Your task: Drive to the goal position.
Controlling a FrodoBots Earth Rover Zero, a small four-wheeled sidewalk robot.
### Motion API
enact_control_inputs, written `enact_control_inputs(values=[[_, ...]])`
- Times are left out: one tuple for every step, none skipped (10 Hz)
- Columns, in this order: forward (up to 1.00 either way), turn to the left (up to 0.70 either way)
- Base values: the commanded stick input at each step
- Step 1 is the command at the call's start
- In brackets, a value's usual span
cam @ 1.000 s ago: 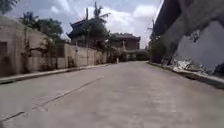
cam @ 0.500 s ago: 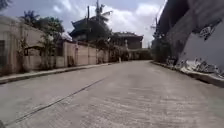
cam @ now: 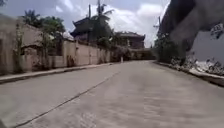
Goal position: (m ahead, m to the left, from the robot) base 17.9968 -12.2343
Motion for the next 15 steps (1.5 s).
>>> enact_control_inputs(values=[[1.00, 0.00], [1.00, 0.00], [1.00, -0.08], [1.00, -0.23], [1.00, -0.38], [1.00, -0.39], [1.00, -0.40], [1.00, -0.40], [1.00, -0.40], [1.00, -0.40], [1.00, -0.40], [1.00, -0.40], [1.00, -0.40], [1.00, -0.40], [1.00, -0.40]])
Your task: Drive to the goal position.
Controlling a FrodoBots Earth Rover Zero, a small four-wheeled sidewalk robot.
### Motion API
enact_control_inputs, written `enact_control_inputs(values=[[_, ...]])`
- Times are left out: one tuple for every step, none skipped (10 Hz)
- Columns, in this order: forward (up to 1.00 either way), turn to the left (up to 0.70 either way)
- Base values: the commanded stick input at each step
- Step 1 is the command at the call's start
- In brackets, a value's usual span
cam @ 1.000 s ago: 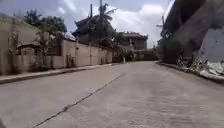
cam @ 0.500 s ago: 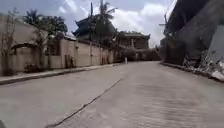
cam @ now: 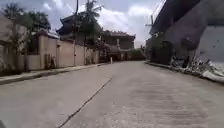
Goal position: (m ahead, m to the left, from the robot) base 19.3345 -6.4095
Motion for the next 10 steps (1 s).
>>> enact_control_inputs(values=[[1.00, -0.40], [1.00, -0.12], [1.00, -0.04], [1.00, 0.00], [1.00, -0.08], [1.00, -0.31], [1.00, -0.40], [1.00, -0.40], [1.00, -0.40], [1.00, -0.40]])
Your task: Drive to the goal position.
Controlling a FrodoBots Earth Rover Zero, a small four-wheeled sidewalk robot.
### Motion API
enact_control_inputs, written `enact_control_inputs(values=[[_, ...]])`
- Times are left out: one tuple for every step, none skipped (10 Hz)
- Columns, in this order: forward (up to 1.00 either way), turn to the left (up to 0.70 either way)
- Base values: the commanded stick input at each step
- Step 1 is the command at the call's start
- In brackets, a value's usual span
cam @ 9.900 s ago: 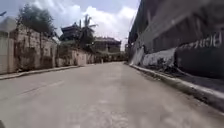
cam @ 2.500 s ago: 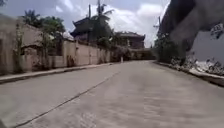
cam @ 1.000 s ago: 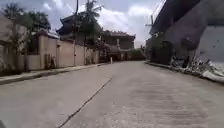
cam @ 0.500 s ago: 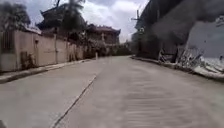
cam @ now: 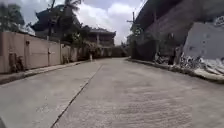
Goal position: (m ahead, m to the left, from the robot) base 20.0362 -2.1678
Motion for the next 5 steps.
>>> enact_control_inputs(values=[[1.00, -0.40], [1.00, -0.40], [1.00, -0.40], [1.00, -0.40], [1.00, -0.40]])
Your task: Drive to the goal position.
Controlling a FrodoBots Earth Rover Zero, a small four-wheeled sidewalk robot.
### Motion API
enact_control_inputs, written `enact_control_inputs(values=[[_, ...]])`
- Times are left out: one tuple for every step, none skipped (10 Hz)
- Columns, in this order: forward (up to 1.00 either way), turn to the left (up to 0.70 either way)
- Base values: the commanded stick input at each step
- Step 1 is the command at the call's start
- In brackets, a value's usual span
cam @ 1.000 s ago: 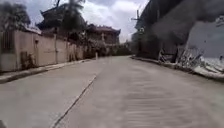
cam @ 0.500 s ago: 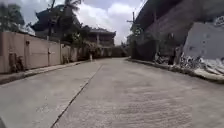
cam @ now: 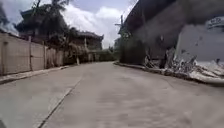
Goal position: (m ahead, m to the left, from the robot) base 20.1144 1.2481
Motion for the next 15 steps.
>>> enact_control_inputs(values=[[1.00, -0.40], [1.00, -0.35], [1.00, -0.17], [1.00, 0.00], [1.00, 0.00], [1.00, 0.00], [1.00, 0.00], [1.00, 0.00], [1.00, 0.00], [1.00, 0.00], [1.00, 0.00], [1.00, 0.00], [1.00, 0.00], [1.00, 0.00], [1.00, -0.01]])
